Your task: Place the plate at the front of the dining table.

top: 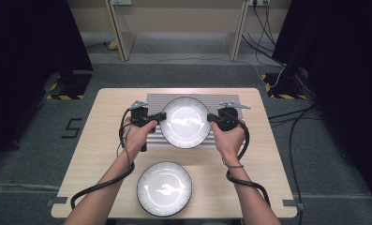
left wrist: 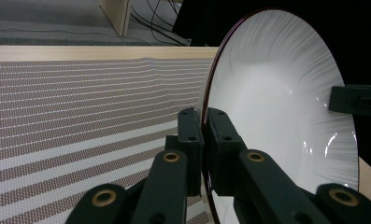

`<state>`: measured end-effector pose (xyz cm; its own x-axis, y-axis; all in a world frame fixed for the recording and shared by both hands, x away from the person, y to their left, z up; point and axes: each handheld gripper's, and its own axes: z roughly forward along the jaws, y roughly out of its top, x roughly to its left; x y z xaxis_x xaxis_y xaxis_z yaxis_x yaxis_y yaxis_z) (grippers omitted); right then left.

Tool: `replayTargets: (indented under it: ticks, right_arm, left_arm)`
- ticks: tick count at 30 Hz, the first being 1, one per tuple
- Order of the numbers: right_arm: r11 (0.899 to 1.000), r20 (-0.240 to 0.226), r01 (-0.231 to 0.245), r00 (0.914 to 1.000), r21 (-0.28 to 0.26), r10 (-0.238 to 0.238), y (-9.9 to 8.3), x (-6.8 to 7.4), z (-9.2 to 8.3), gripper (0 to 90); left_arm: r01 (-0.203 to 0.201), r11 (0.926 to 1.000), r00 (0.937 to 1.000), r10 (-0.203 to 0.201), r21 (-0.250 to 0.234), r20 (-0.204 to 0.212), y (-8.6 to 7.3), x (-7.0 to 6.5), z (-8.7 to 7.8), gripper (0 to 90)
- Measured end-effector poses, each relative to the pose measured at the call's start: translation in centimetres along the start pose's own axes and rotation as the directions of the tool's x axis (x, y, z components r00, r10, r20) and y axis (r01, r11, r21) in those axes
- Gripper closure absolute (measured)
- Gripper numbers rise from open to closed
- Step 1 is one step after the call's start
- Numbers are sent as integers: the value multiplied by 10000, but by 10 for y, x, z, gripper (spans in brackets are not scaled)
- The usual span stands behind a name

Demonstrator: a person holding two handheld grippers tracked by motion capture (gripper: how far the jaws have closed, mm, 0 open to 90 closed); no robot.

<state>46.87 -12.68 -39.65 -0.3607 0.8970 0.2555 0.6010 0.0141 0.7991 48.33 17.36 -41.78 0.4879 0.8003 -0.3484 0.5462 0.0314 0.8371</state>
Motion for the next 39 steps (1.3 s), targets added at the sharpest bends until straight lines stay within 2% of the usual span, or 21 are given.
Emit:
replayTargets:
  ticks: [6,12,39]
  right_arm:
    - [10000,120,-54,9999,6,54,7,-4,5,864]
    - [9999,226,-126,9997,5,126,11,-8,11,864]
    - [9982,463,-486,9978,352,469,18,-23,34,865]
  left_arm:
    - [127,9999,9999,-127,75,-21,7,3,9,843]
    - [61,9999,10000,-61,120,7,11,8,18,841]
    - [255,9976,9993,-236,640,-306,17,17,47,833]
